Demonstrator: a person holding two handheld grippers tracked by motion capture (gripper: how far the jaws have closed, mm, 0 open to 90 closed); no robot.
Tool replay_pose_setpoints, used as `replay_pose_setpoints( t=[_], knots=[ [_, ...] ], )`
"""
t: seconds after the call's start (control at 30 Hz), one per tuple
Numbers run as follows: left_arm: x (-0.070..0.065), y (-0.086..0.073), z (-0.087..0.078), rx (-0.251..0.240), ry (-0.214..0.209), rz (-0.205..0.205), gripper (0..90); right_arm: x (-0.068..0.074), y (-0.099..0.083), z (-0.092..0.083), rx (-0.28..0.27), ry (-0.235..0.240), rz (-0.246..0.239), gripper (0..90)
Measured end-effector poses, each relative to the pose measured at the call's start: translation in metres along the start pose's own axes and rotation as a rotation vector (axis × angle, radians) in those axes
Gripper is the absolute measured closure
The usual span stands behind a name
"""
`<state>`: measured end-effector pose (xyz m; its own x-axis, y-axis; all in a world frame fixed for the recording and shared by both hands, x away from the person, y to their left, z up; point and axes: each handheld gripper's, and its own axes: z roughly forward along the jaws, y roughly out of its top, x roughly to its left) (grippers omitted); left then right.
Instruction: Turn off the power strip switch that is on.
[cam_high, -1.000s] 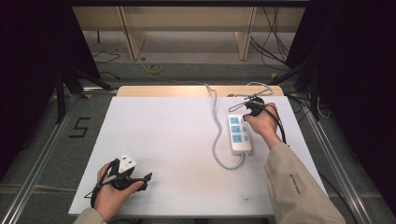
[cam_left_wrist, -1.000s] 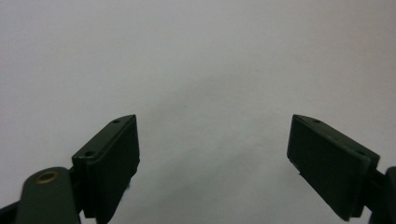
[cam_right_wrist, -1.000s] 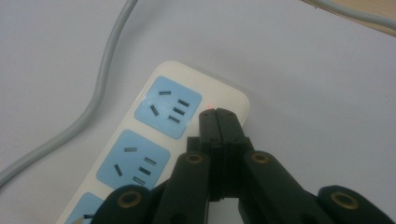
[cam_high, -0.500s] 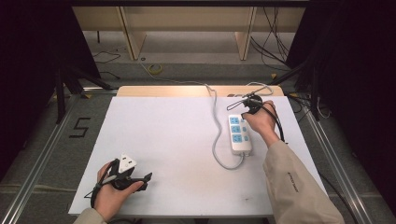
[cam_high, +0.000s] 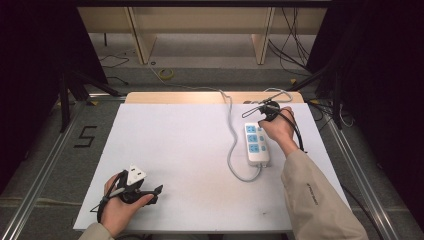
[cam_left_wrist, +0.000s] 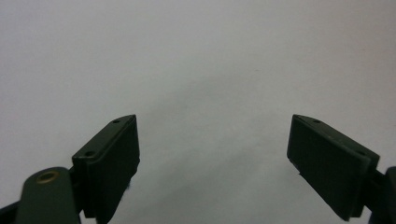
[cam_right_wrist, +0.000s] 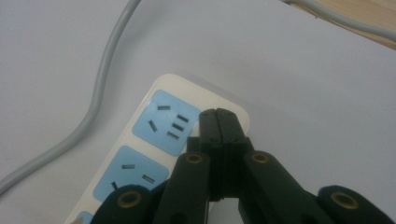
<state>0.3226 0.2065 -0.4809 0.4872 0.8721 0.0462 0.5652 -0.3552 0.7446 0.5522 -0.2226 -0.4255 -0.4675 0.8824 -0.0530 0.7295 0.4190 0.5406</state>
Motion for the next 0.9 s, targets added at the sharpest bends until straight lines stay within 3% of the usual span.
replay_pose_setpoints(
  t=[0.9],
  knots=[
    [0.0001,-0.0001,0.0001,0.003,-0.003,0.002,16.7,0.0003,0.0000,0.0098,0.024,-0.004,0.005,90.0]
  ],
)
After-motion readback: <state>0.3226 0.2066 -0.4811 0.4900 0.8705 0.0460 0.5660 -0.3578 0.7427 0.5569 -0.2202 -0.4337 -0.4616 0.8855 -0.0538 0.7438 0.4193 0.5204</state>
